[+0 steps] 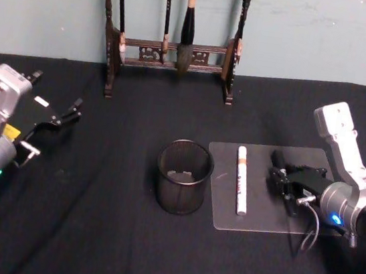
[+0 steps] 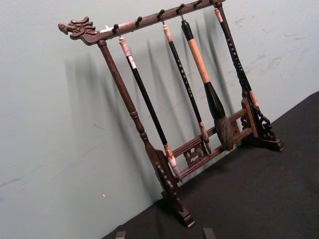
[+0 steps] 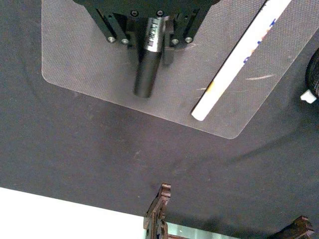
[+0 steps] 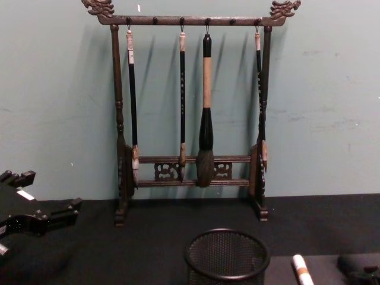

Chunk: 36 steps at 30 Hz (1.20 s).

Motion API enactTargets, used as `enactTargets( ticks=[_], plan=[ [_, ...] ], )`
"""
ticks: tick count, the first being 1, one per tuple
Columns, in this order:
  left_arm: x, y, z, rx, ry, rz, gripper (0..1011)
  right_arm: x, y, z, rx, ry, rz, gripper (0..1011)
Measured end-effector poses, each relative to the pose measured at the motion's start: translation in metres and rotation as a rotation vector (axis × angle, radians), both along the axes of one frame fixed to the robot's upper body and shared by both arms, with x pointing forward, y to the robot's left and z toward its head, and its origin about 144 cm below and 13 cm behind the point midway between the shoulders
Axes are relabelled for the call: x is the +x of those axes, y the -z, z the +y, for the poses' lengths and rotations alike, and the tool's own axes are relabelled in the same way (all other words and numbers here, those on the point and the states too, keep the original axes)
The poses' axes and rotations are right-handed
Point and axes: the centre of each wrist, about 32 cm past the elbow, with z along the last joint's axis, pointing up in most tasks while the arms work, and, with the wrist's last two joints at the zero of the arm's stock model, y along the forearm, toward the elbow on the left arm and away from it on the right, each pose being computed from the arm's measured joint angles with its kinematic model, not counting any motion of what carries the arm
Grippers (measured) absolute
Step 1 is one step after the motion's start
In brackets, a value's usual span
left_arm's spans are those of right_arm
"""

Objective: Pick up the water-based marker from the table and place it into the pen holder.

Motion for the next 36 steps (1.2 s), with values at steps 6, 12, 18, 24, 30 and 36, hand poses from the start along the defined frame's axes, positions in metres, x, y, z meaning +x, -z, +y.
enactTargets(
  ticks=[6,12,18,24,30,36],
  plan=[
    [0.000,0.000,0.000,0.000,0.000,0.000,1001,0.000,0.000,0.000,0.000,0.000,0.000,223],
    [0.000,0.000,0.000,0.000,0.000,0.000,1001,-0.001,0.000,0.000,0.003,-0.006,-0.009,223],
    [0.000,0.000,0.000,0.000,0.000,0.000,1001,-0.005,0.000,-0.002,0.013,-0.040,-0.086,223],
    [0.000,0.000,0.000,0.000,0.000,0.000,1001,-0.012,-0.004,-0.010,0.080,-0.109,-0.274,223],
    [0.000,0.000,0.000,0.000,0.000,0.000,1001,-0.016,-0.006,-0.014,0.181,-0.186,-0.435,223],
    [0.000,0.000,0.000,0.000,0.000,0.000,1001,-0.015,-0.003,-0.010,0.314,-0.252,-0.556,223]
  ],
)
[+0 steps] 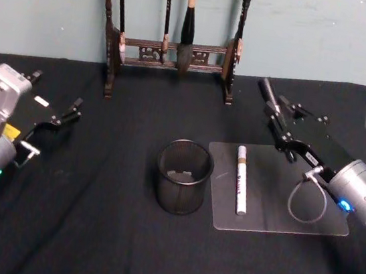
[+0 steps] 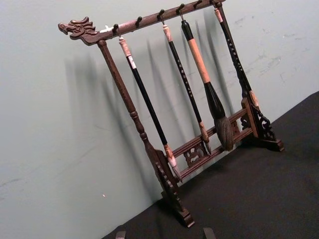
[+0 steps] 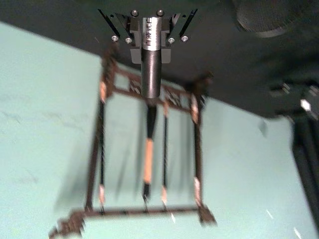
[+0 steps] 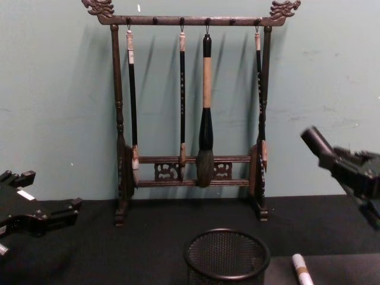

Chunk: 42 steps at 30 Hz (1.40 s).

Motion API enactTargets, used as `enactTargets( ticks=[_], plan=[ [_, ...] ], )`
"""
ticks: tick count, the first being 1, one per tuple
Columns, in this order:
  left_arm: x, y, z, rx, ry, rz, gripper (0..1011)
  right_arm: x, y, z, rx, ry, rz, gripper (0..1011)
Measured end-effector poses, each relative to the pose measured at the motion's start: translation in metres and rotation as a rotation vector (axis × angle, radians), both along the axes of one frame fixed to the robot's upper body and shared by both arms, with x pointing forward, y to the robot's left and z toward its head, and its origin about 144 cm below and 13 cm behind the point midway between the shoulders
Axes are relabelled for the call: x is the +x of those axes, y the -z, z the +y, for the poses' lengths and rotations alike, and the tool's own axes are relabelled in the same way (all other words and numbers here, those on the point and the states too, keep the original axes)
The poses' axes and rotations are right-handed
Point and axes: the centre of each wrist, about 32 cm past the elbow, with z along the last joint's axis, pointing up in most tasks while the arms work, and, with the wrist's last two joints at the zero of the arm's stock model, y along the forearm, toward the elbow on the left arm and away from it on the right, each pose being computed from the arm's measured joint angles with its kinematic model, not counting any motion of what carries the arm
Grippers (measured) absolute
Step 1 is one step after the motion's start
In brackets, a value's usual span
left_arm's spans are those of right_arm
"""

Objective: Pick up the water-based marker from the table and place it into the pen holder.

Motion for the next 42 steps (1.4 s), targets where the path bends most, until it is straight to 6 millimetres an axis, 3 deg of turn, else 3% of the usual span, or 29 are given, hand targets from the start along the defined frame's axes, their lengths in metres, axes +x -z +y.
enactTargets(
  ticks=[19,30,42],
  plan=[
    [0.000,0.000,0.000,0.000,0.000,0.000,1001,0.003,0.010,0.051,0.161,-0.262,-0.038,223],
    [0.000,0.000,0.000,0.000,0.000,0.000,1001,0.007,0.021,0.076,0.152,-0.318,-0.002,223],
    [0.000,0.000,0.000,0.000,0.000,0.000,1001,0.012,0.027,0.089,0.126,-0.328,0.021,223]
  ],
)
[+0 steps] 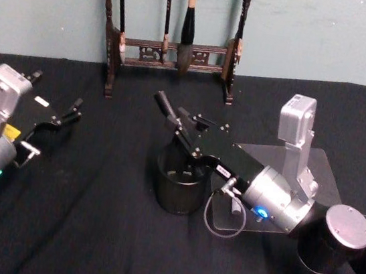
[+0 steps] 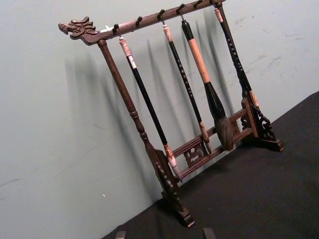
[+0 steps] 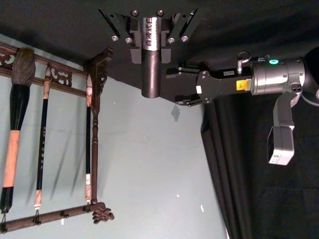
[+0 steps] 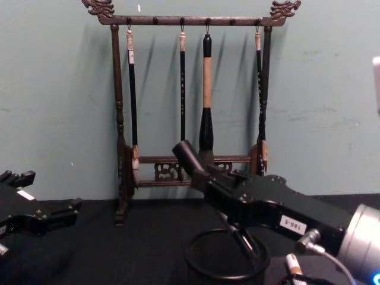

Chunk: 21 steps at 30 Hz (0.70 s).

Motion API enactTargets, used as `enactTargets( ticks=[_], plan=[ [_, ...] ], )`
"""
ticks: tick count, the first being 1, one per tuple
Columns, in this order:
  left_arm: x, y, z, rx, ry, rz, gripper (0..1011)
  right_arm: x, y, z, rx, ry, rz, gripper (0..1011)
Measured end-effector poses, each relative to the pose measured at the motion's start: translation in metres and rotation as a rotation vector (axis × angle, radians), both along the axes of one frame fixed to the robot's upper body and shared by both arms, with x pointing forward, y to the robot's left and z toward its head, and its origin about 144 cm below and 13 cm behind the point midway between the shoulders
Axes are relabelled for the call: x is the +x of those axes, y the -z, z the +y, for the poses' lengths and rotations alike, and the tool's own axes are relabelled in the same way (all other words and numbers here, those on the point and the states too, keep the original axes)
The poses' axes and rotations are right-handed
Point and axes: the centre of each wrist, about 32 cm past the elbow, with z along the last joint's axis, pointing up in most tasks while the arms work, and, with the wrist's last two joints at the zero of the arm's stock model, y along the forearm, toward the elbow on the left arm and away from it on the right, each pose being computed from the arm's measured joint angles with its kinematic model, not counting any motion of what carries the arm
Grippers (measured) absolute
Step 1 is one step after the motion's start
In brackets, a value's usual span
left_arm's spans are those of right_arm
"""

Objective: Pick up the water-based marker from the table and place it into the pen holder.

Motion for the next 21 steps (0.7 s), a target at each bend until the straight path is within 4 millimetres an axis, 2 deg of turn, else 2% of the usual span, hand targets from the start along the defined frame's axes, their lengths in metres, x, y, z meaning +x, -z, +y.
enactTargets(
  ticks=[21],
  plan=[
    [0.0000,0.0000,0.0000,0.000,0.000,0.000,1001,0.0006,0.0043,0.0046,-0.040,0.002,0.015,223]
  ],
)
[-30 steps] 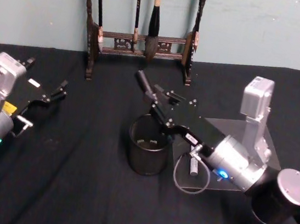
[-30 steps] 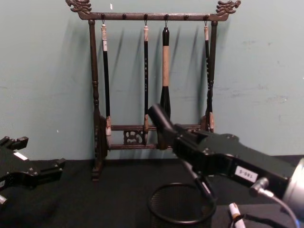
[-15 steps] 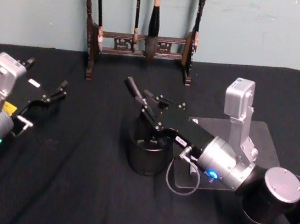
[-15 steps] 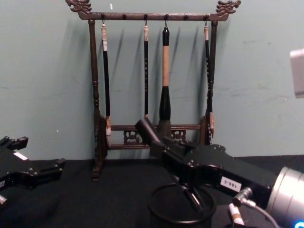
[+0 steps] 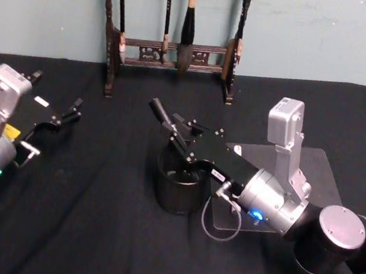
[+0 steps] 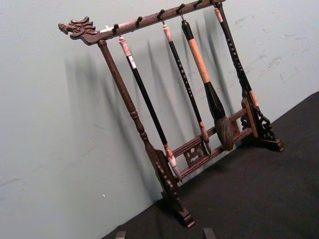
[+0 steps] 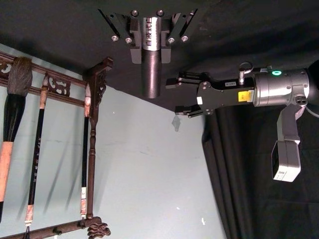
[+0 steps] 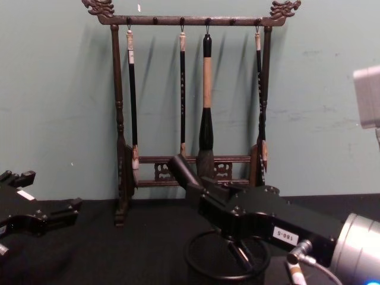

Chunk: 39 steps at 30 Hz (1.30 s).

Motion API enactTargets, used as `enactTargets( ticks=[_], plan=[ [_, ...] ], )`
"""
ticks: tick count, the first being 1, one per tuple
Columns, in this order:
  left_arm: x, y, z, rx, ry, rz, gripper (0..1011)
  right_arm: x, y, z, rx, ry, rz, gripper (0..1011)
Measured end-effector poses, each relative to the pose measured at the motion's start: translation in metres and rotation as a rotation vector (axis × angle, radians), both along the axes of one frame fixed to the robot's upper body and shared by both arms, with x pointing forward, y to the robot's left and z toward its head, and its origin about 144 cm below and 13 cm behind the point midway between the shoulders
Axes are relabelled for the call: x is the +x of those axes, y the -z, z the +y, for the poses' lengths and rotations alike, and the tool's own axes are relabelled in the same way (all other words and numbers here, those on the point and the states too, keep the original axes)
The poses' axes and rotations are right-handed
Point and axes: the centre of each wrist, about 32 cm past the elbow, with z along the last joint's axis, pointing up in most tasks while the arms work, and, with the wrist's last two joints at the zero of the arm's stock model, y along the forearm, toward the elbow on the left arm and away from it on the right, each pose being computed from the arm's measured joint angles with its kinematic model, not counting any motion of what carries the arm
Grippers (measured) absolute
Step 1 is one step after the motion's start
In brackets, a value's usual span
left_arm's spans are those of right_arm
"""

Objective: Pick up the water-based marker from the table and place it into the pen holder.

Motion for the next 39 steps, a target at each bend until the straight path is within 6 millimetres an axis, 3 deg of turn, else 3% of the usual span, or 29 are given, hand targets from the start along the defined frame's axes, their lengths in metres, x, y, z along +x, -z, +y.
enactTargets(
  ticks=[4,7,11,27,31,39],
  plan=[
    [0.000,0.000,0.000,0.000,0.000,0.000,1001,0.000,0.000,0.000,0.001,-0.001,0.001,225],
    [0.000,0.000,0.000,0.000,0.000,0.000,1001,0.000,0.000,0.000,0.003,-0.001,0.001,283],
    [0.000,0.000,0.000,0.000,0.000,0.000,1001,0.000,0.000,0.000,0.004,-0.002,0.002,453],
    [0.000,0.000,0.000,0.000,0.000,0.000,1001,0.000,0.000,0.000,0.006,-0.002,0.002,931],
    [0.000,0.000,0.000,0.000,0.000,0.000,1001,0.000,0.000,0.000,0.007,-0.002,0.002,1002],
    [0.000,0.000,0.000,0.000,0.000,0.000,1001,-0.003,-0.013,-0.011,0.026,0.022,-0.021,1002]
  ],
)
